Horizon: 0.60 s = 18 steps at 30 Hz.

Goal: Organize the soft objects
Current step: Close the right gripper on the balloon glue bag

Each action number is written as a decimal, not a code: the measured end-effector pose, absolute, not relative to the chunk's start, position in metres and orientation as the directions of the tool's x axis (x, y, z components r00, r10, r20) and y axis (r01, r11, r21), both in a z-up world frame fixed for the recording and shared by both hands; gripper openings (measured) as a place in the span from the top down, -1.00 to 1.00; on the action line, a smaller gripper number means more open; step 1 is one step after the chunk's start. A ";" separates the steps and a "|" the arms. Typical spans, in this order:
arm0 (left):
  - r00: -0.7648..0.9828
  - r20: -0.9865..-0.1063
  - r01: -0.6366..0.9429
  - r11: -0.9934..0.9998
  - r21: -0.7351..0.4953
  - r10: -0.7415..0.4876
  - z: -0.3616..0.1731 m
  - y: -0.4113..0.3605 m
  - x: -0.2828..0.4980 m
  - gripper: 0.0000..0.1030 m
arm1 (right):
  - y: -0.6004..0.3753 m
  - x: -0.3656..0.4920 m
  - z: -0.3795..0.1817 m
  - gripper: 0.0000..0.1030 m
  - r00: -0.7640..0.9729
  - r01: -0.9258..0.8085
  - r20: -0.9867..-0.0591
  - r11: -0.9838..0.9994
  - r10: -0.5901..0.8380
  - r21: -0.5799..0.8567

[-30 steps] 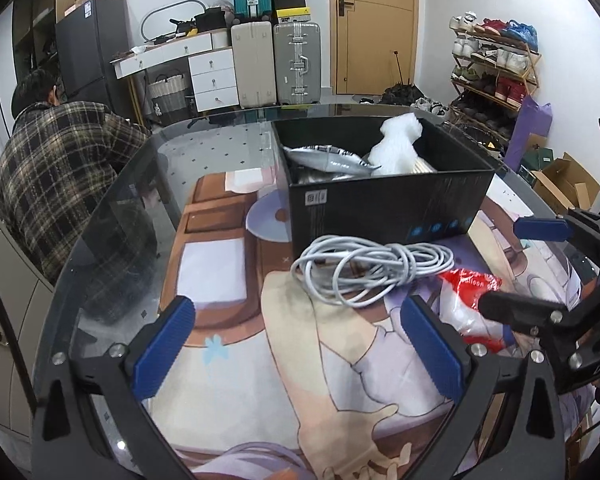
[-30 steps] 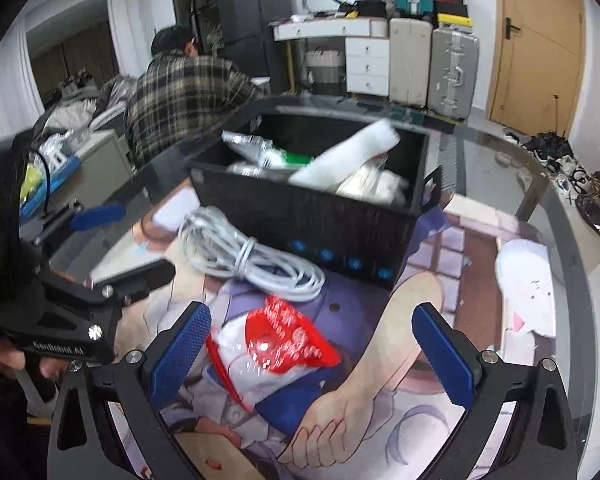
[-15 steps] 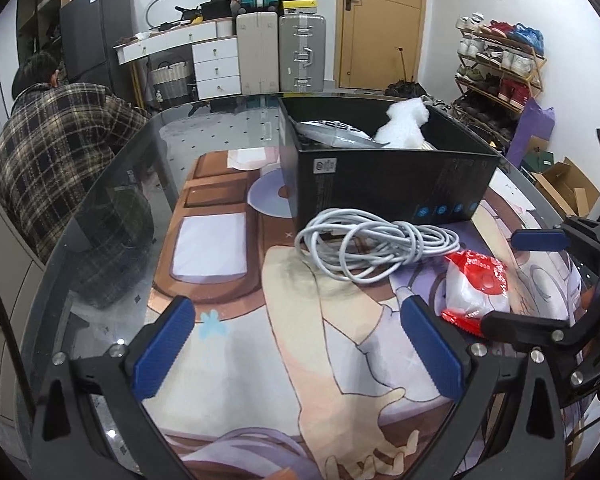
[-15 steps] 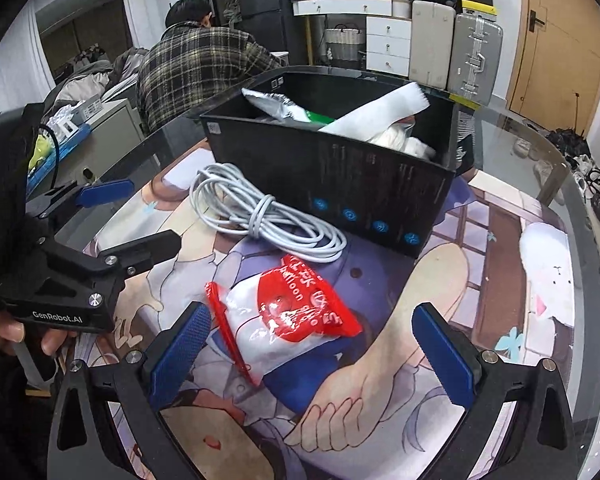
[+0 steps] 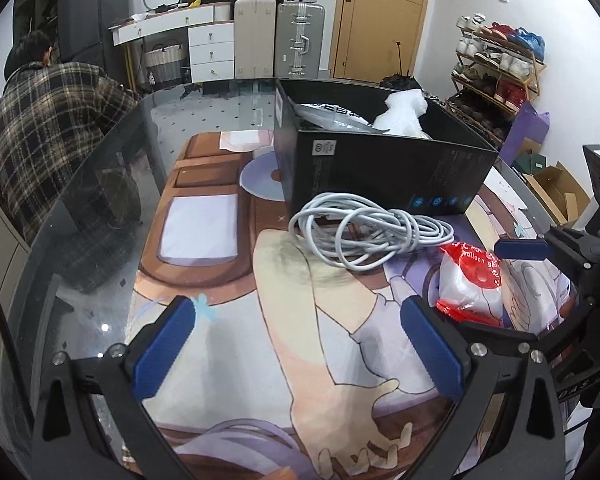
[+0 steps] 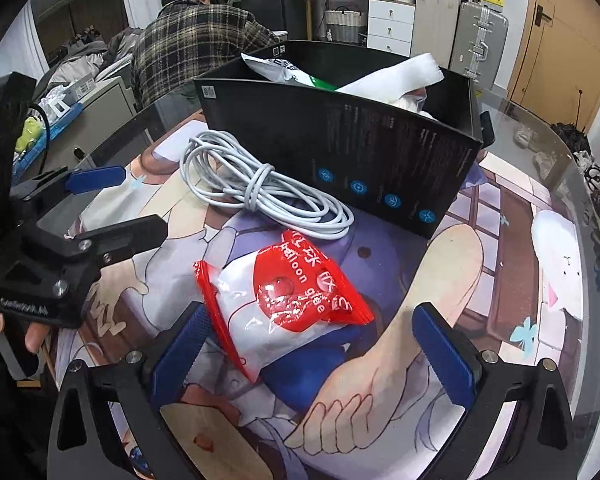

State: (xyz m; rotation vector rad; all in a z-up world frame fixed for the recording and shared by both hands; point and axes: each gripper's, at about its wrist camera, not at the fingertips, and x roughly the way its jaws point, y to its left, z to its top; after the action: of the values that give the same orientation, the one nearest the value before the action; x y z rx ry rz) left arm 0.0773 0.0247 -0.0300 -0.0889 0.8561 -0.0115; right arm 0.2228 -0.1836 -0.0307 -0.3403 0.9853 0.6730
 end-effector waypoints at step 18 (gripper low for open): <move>0.648 -0.759 -0.020 0.995 -0.100 -0.063 -0.032 0.028 0.079 -1.00 | -0.175 0.221 -0.035 -0.97 0.408 -0.657 -0.836 0.754 0.365 0.009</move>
State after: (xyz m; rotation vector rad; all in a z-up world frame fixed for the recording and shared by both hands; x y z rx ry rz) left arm 0.0788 0.0276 -0.0320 -0.1026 0.8654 -0.0248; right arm 0.2208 -0.1752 -0.0347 -0.3468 0.9499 0.6600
